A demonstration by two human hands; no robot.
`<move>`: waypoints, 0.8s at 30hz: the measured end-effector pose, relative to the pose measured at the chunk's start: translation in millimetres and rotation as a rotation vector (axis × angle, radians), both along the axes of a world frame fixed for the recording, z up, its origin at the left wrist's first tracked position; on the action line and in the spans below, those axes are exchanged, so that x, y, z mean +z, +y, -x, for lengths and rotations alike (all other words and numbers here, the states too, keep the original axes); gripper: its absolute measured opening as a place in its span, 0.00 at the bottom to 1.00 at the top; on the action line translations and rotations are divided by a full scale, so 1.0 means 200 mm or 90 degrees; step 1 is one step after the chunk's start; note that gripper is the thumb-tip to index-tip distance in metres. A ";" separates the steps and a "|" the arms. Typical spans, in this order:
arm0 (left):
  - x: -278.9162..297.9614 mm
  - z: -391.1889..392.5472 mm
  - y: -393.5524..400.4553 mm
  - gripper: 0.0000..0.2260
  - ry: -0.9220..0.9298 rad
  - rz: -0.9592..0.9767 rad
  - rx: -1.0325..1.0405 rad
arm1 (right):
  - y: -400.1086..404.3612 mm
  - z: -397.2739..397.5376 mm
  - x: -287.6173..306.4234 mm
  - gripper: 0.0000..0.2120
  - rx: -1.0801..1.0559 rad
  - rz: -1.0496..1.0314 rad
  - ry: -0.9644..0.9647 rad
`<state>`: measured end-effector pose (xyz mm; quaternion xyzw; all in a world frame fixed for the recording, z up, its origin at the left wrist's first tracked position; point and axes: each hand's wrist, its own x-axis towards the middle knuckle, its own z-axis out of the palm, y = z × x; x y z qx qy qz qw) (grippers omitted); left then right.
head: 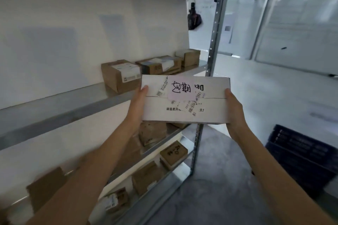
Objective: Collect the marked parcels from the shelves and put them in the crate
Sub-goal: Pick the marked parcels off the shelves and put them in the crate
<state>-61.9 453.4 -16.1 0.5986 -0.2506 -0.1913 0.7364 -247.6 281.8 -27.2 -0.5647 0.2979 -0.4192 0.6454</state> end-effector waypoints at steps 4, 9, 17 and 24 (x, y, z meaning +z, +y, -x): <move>-0.10 0.20 -0.35 0.20 -0.031 -0.029 -0.090 | -0.22 0.32 -0.09 0.13 -0.084 -0.041 0.034; -0.22 0.46 -0.73 0.12 0.002 -0.045 -0.130 | -0.45 0.64 -0.16 0.13 -0.170 -0.042 0.083; -0.38 0.75 -1.26 0.12 -0.028 -0.137 -0.201 | -0.76 0.99 -0.31 0.11 -0.287 -0.066 0.108; -0.60 0.85 -1.78 0.10 -0.073 -0.172 -0.295 | -1.09 1.12 -0.50 0.13 -0.411 -0.131 0.181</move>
